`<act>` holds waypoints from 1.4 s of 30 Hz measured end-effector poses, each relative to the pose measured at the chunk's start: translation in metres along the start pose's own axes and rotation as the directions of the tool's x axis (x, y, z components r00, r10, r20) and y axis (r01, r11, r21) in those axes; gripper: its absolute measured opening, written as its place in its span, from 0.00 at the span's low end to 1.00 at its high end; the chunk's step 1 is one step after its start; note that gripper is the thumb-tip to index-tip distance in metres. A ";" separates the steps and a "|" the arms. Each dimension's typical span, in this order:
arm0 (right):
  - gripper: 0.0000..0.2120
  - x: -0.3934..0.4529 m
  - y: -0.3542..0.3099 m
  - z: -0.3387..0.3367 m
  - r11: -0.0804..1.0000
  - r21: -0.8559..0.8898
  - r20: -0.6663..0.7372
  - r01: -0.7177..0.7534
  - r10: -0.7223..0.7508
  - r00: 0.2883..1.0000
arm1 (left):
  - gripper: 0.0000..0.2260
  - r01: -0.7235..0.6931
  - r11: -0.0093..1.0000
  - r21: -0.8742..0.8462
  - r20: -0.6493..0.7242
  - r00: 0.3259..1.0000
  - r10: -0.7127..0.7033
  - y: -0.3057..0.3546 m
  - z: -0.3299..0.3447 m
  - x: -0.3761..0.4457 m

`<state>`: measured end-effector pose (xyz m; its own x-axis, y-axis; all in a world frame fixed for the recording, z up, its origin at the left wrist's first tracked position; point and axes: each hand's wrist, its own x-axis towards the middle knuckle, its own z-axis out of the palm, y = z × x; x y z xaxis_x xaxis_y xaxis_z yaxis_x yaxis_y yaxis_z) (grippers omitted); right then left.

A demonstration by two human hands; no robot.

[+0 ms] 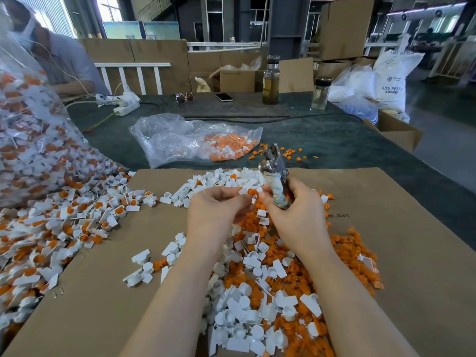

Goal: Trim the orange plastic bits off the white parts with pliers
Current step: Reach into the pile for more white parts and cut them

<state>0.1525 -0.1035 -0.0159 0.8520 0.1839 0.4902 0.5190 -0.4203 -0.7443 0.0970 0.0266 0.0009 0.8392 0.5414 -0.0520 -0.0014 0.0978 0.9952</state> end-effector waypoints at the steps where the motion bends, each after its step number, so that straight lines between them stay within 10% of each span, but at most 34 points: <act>1: 0.08 0.000 -0.001 0.001 1.000 -0.004 0.006 0.010 -0.010 1.000 | 0.04 -0.003 1.000 -0.001 0.005 1.000 0.003 0.000 0.000 0.000; 42: 0.05 0.000 -0.006 0.000 0.997 0.038 0.029 -0.068 0.067 0.997 | 0.09 -0.326 0.898 0.295 -0.059 0.932 0.358 -0.007 0.016 -0.007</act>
<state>0.1493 -0.1012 -0.0115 0.8863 0.1816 0.4260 0.4624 -0.3977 -0.7925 0.0993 0.0090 -0.0039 0.7494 0.5889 0.3025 -0.1143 -0.3350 0.9353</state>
